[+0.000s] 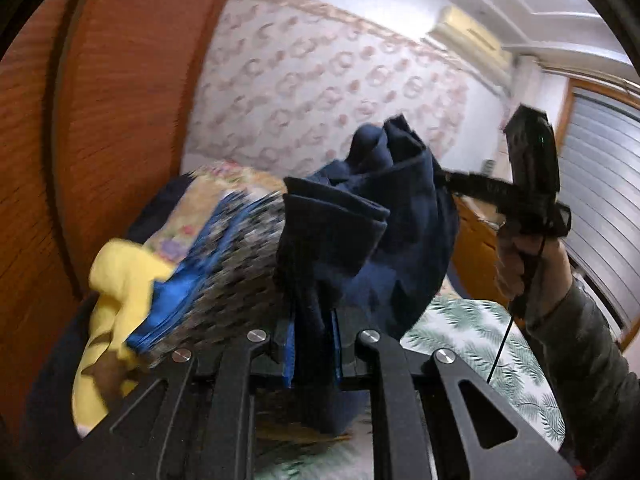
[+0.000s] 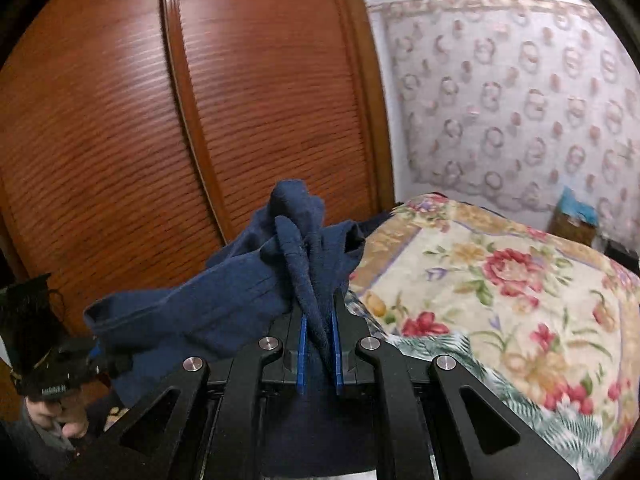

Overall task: Fold small clothes
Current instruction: 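Carry the folded shirt with both grippers toward the clothes stack by the wardrobe, then lower the shirt onto the clothes stack and open both grippers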

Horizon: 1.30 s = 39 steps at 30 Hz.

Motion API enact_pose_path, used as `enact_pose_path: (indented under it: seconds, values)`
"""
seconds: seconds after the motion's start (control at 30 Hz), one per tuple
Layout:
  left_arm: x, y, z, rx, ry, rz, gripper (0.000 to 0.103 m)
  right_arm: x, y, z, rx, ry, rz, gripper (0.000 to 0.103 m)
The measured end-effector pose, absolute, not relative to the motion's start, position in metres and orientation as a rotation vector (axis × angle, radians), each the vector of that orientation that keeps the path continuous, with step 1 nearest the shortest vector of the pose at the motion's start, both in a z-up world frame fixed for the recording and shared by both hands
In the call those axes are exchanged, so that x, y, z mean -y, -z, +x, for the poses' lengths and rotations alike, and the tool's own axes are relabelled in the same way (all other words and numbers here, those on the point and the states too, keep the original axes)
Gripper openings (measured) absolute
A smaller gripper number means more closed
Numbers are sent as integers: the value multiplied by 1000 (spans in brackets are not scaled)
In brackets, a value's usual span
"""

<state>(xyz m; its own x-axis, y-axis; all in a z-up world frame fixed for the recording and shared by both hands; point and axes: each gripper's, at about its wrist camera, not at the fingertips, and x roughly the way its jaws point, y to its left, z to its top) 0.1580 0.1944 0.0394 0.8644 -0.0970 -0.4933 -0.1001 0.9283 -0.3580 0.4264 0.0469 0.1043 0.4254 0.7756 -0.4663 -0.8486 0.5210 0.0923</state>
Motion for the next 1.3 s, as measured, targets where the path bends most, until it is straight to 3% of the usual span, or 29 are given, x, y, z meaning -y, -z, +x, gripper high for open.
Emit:
enact_pose_path:
  seconds: [0.4,0.47,0.5,0.57,0.6,0.67,0.77,0.83,1.3]
  values:
    - [-208,25,155,-628,-123,-401,15,-172,-25,518,-580,-948,-348,9]
    - [-206,25,153,-624,-143,-359,17,-172,-21,525,-594,-927,-341,19]
    - [-205,23,151,-618,-150,-344,18,-169,-19,530,-584,-909,-330,30]
    - [-200,16,144,-596,-168,-315,25,-169,-21,529,-546,-881,-316,43]
    - [-199,13,141,-582,-182,-302,29,-164,-25,530,-513,-872,-304,44]
    - [-202,4,139,-549,-203,-287,52,-157,-30,524,-477,-887,-284,45]
    - [-204,-12,130,-486,-250,-264,70,-152,-30,517,-456,-971,-276,45]
    - [-203,-19,129,-459,-250,-247,75,-152,-21,513,-462,-1015,-276,45]
    - [-199,31,168,-661,-285,-174,76,-197,25,574,-574,-936,-341,45]
